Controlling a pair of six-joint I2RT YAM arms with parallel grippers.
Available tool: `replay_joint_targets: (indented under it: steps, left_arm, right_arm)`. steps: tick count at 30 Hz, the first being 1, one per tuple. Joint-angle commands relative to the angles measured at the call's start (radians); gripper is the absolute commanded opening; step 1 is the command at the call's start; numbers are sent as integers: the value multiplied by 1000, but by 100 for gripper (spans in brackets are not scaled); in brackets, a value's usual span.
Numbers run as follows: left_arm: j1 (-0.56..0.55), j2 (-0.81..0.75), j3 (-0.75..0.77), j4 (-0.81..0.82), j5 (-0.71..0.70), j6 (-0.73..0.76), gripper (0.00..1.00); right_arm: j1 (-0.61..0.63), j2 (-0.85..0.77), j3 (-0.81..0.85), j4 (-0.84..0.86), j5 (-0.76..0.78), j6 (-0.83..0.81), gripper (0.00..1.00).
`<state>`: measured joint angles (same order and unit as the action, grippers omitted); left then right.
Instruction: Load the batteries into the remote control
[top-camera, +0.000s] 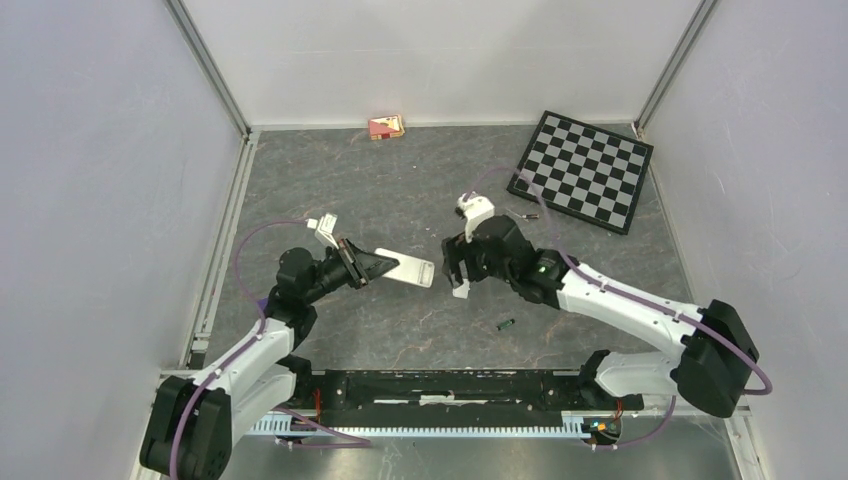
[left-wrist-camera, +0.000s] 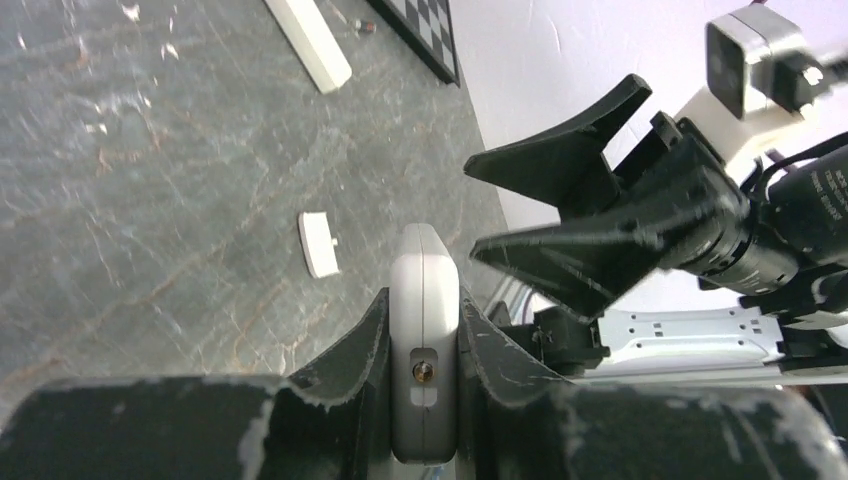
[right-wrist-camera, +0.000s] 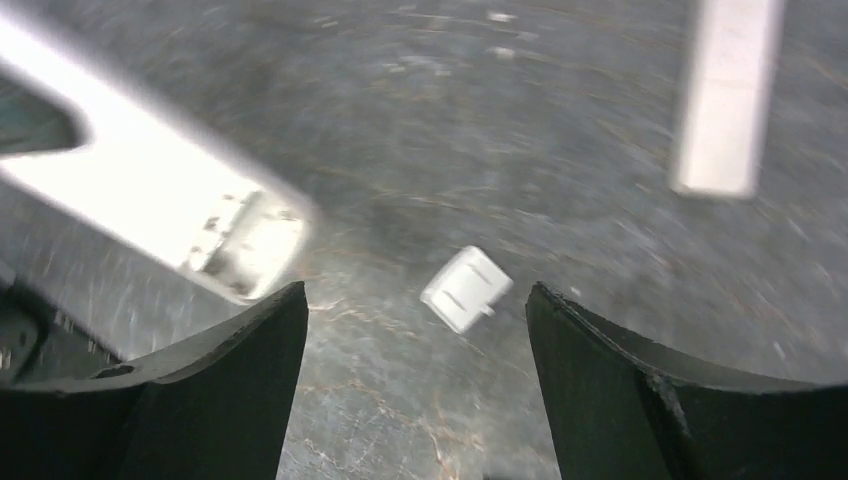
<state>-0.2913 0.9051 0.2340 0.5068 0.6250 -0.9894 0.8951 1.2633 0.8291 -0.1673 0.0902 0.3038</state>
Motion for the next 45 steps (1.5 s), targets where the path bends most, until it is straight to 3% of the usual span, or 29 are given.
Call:
replay_joint_targets:
  steps: [1,4,13,21,28,45]
  left_arm:
    - [-3,9,5,195,-66,95,2]
    - [-3,34,-1,239,-73,109,2]
    - [-3,62,-23,289,-68,90,2]
    - [-3,-11,-37,255,-87,102,2]
    - [-3,-57,-39,207,-115,114,2]
    - [-3,-63,-39,163,-122,126,2]
  right_arm:
    - [-47,-5,85,-397,265,286,82]
    - [-63,5,75,-503,264,380,81]
    - [-139,26,-29,-607,104,743,73]
    - [-153,91,-20,-717,68,969,58]
    - [-156,156,36,-765,78,1019,52]
    - [-162,246,-3,-671,96,1073,32]
